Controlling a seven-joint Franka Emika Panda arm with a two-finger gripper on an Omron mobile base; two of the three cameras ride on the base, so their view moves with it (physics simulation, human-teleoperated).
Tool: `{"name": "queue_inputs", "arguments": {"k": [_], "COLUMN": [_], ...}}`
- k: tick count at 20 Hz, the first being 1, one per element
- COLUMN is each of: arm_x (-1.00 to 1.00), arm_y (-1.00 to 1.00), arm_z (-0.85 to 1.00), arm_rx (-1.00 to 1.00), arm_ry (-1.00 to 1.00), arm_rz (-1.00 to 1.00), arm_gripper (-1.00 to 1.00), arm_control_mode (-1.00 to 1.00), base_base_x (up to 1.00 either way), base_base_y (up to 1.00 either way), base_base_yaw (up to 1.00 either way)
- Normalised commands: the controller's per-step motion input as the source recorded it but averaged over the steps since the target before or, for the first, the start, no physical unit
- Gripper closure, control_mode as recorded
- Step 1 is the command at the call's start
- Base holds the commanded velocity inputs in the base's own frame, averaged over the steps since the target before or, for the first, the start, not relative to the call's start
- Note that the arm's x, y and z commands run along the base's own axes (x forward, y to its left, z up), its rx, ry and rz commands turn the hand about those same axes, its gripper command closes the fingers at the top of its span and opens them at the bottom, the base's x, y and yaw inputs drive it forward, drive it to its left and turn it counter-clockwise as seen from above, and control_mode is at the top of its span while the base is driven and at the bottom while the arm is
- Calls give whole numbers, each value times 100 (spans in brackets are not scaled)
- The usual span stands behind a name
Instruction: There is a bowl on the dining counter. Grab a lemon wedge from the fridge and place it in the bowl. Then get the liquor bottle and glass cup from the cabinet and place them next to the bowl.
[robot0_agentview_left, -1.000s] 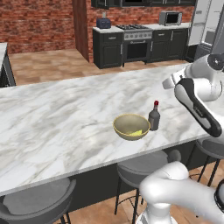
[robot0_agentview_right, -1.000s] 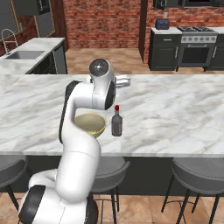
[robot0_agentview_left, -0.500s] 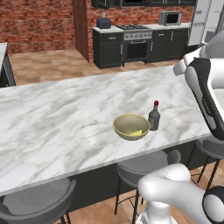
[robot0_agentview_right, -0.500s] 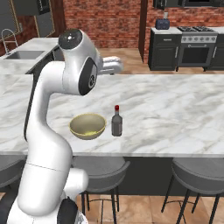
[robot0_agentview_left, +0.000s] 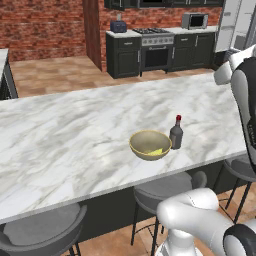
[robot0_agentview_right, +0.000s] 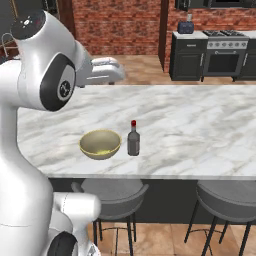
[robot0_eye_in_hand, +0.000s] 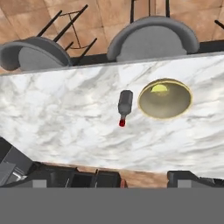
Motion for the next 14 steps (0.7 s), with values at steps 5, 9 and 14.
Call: {"name": "queue_inputs", "arguments": {"k": [5,9,14], "arm_x": [-89,-13,0], "arm_y": [41,5,0], "arm_z": [-1,0,0], "arm_rx": [-4,0,0], "arm_ry": [0,0,0], "arm_rz": [0,0,0], "arm_gripper": [-100,-100,-100], "arm_control_mode": [-100,100,100], "base_base_x": [0,-21,-1], "base_base_y": [0,-7,-82], "base_base_yaw": [0,0,-5]}}
